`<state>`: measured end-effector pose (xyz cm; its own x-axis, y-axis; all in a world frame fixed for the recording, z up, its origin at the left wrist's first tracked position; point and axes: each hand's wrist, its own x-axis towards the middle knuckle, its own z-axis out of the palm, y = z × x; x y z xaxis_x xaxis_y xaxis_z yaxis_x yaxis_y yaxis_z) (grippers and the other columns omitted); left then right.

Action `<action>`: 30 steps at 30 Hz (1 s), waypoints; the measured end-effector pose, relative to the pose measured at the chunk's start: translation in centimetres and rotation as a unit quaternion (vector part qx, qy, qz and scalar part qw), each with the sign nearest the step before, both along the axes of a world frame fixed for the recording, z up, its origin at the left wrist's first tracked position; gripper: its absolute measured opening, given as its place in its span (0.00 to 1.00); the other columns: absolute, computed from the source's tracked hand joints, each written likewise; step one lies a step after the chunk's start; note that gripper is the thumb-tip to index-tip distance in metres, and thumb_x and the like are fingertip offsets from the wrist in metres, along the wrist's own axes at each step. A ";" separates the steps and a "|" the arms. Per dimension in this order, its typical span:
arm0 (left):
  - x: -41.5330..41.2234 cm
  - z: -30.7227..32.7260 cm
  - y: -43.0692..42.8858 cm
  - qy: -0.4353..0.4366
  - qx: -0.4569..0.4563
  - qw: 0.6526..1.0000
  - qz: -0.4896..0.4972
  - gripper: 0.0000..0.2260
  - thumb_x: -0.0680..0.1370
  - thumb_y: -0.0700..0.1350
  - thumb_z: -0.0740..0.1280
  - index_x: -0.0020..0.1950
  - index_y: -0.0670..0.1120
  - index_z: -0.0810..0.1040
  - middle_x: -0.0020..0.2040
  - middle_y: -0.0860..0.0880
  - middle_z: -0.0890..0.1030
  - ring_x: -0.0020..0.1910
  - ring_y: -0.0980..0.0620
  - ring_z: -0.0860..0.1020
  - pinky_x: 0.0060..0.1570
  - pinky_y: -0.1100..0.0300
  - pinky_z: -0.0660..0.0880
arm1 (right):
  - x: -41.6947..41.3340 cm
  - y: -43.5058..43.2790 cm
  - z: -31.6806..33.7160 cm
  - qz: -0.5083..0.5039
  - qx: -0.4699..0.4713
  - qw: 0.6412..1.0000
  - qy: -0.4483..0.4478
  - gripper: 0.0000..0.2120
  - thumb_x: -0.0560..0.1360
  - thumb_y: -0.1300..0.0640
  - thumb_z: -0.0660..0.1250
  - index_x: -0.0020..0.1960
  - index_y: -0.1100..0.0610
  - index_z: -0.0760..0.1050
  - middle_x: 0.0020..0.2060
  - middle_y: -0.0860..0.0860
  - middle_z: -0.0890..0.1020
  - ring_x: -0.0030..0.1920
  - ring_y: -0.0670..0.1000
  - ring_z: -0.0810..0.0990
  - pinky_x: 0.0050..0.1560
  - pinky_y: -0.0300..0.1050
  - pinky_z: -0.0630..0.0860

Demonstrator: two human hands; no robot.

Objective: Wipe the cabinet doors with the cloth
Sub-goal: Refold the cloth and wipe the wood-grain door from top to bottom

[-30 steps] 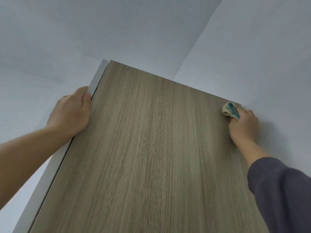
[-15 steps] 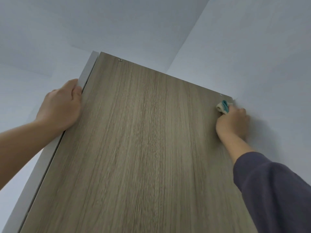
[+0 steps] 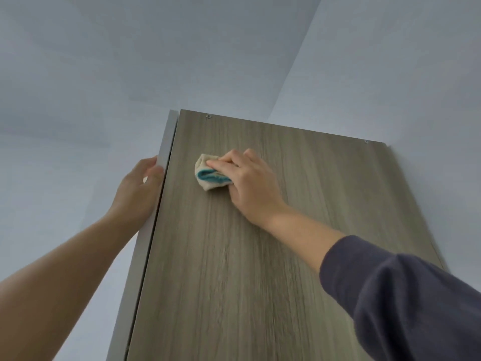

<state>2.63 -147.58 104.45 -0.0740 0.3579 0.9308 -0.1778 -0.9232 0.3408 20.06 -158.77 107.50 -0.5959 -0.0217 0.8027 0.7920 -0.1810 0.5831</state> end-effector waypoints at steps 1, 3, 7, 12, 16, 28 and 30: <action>0.0 0.0 0.0 -0.004 -0.005 1.000 -0.019 0.14 0.83 0.50 0.57 0.68 0.55 0.73 0.59 0.53 0.77 0.57 0.52 0.75 0.54 0.56 0.68 | -0.2 0.1 0.8 0.010 0.003 1.000 0.017 0.21 0.72 0.69 0.67 0.64 0.57 0.78 0.50 0.51 0.80 0.47 0.55 0.74 0.43 0.49 0.73; 0.1 0.0 0.1 -0.018 -0.016 0.998 -0.057 0.14 0.83 0.50 0.57 0.67 0.55 0.73 0.57 0.53 0.78 0.57 0.52 0.76 0.52 0.56 0.70 | -1.6 1.1 2.8 0.030 0.015 0.997 0.065 0.21 0.73 0.70 0.65 0.65 0.58 0.78 0.51 0.53 0.79 0.50 0.56 0.73 0.48 0.52 0.75; 0.4 -0.1 0.5 -0.028 -0.013 0.995 -0.096 0.14 0.84 0.50 0.57 0.69 0.54 0.72 0.56 0.54 0.78 0.55 0.54 0.77 0.52 0.57 0.72 | -5.2 3.5 6.2 0.049 0.005 0.992 0.114 0.21 0.76 0.70 0.62 0.66 0.56 0.76 0.56 0.53 0.77 0.56 0.56 0.70 0.56 0.53 0.73; -0.6 0.5 1.8 0.001 0.005 0.993 -0.121 0.12 0.83 0.48 0.59 0.66 0.52 0.74 0.55 0.55 0.80 0.54 0.60 0.78 0.53 0.66 0.74 | -5.1 2.8 2.8 0.032 -0.069 0.997 0.004 0.19 0.77 0.67 0.59 0.65 0.57 0.77 0.56 0.53 0.79 0.54 0.55 0.71 0.56 0.51 0.73; -1.6 0.8 2.0 0.051 0.007 0.990 -0.133 0.13 0.83 0.46 0.59 0.68 0.52 0.73 0.51 0.62 0.78 0.42 0.75 0.75 0.38 0.76 0.67 | -2.9 1.5 -3.1 0.000 -0.177 0.974 -0.141 0.17 0.78 0.62 0.57 0.63 0.59 0.78 0.58 0.53 0.80 0.55 0.56 0.73 0.57 0.47 0.71; 0.3 0.2 0.7 0.021 0.010 0.999 0.038 0.18 0.85 0.48 0.49 0.74 0.55 0.66 0.62 0.53 0.75 0.61 0.51 0.71 0.59 0.55 0.66 | -0.1 -0.3 -4.8 -0.001 -0.162 0.981 -0.108 0.17 0.79 0.61 0.58 0.65 0.59 0.77 0.59 0.53 0.79 0.56 0.57 0.74 0.57 0.53 0.73; 0.9 0.1 0.5 0.015 -0.012 0.997 0.071 0.20 0.84 0.49 0.47 0.75 0.55 0.63 0.65 0.50 0.75 0.65 0.46 0.70 0.64 0.46 0.67 | 0.8 -1.2 -4.3 -0.036 -0.183 0.968 -0.170 0.16 0.80 0.63 0.60 0.65 0.59 0.77 0.60 0.53 0.79 0.57 0.56 0.74 0.58 0.52 0.73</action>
